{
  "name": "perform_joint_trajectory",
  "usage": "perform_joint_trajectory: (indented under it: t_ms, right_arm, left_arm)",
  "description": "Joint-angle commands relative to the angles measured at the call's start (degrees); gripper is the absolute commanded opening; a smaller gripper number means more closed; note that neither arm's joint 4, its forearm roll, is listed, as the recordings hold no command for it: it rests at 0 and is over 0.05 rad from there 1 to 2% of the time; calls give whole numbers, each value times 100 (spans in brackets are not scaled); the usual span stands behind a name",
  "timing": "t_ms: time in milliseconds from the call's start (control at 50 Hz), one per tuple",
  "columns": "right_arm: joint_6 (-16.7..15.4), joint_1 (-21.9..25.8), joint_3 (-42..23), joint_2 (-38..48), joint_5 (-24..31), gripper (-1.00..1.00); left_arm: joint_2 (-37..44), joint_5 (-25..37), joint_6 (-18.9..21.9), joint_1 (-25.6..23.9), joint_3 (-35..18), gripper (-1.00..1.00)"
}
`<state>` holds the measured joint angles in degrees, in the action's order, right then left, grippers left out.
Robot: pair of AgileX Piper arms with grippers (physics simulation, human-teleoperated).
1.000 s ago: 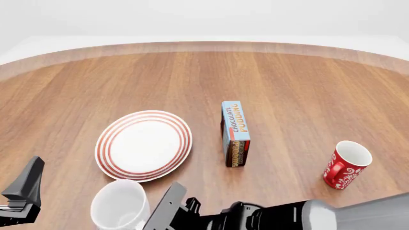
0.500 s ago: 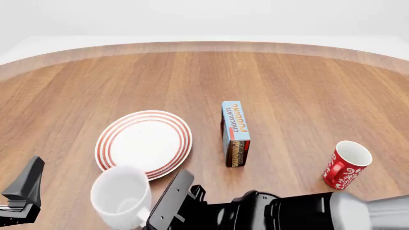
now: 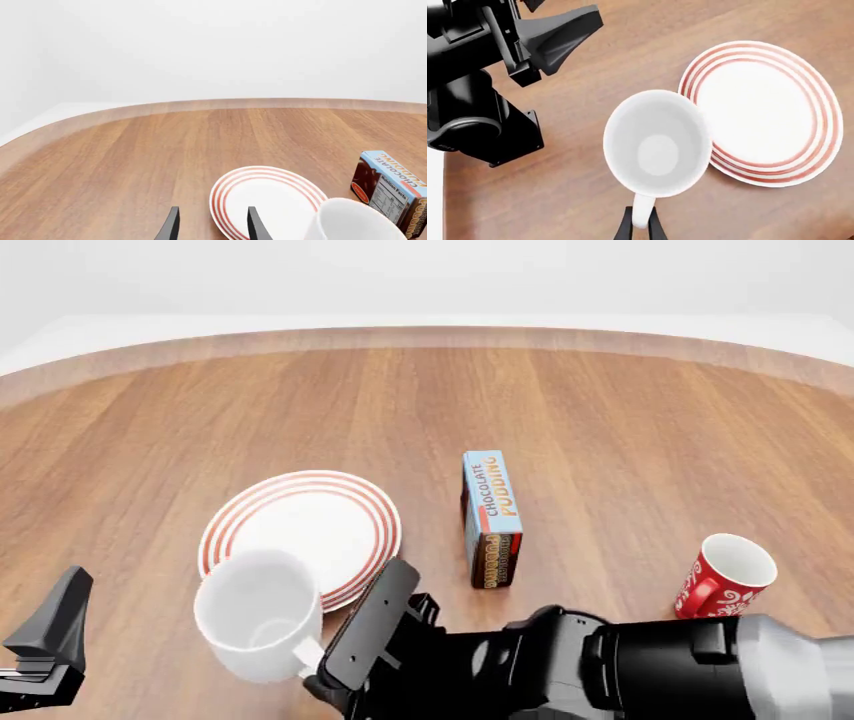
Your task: Pick up the white mug and put it on the plate, and put the chocolate pudding to the right of the plate.
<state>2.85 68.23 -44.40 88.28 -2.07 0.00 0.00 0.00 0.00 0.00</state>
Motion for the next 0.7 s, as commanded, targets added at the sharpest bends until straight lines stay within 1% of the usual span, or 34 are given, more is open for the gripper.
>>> perform_joint_trajectory:
  t_ms: [20,440,700]
  right_arm:
    - [-112,-174,-101,-163,78,-100]
    - [-285,-548,-318,-172,59,-100]
    - [-306,-718,-488,-96,70,-100]
  left_arm:
    - [0,0,0,0,0,100]
    - [0,0,0,0,0,100]
    - [0,0,0,0,0,100]
